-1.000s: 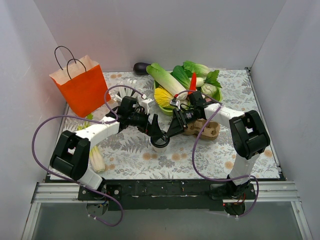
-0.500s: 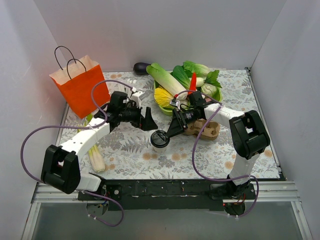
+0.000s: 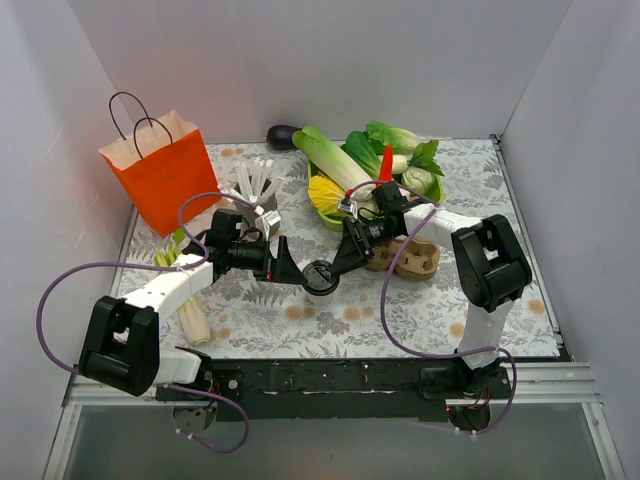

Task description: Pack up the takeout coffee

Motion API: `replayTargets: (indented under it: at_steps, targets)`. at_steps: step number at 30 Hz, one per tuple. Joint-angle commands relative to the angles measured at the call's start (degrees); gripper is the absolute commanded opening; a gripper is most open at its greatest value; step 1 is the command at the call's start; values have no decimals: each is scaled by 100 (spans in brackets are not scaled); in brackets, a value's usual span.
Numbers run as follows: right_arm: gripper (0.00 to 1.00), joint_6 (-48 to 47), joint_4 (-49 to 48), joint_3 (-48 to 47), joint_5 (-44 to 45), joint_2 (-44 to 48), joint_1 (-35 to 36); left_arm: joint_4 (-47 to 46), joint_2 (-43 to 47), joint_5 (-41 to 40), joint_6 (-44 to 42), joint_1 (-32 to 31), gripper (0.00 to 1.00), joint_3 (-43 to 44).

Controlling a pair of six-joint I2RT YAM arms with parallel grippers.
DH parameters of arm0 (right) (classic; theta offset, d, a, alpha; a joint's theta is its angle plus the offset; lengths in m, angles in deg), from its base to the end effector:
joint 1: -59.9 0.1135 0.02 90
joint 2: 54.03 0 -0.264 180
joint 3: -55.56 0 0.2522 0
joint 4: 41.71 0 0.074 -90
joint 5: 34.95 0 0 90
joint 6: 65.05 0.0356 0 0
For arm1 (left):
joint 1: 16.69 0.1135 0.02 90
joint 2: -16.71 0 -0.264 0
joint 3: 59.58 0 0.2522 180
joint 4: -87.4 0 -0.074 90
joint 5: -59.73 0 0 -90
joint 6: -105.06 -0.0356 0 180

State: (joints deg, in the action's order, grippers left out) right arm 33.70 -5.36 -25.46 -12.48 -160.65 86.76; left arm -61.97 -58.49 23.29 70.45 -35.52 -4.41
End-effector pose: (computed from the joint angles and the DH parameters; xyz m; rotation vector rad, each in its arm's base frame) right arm 0.3100 0.1939 0.1802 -0.8029 2.3948 1.7761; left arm 0.2272 -0.1077 0.2088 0.3721 -2.6299 1.6158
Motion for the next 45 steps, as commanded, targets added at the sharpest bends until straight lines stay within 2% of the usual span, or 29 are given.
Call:
replayTargets:
  at_steps: [1,23,45]
  targets:
    - [86,-67,53,-339,-156,-165,39,-491,-38,620,305,46,98,-45]
    - [88,4,-185,-252,-305,-236,180,-947,-759,454,507,28,98,-212]
    - [83,4,-325,-129,-349,-359,242,-1220,-1111,594,595,-7,98,-256]
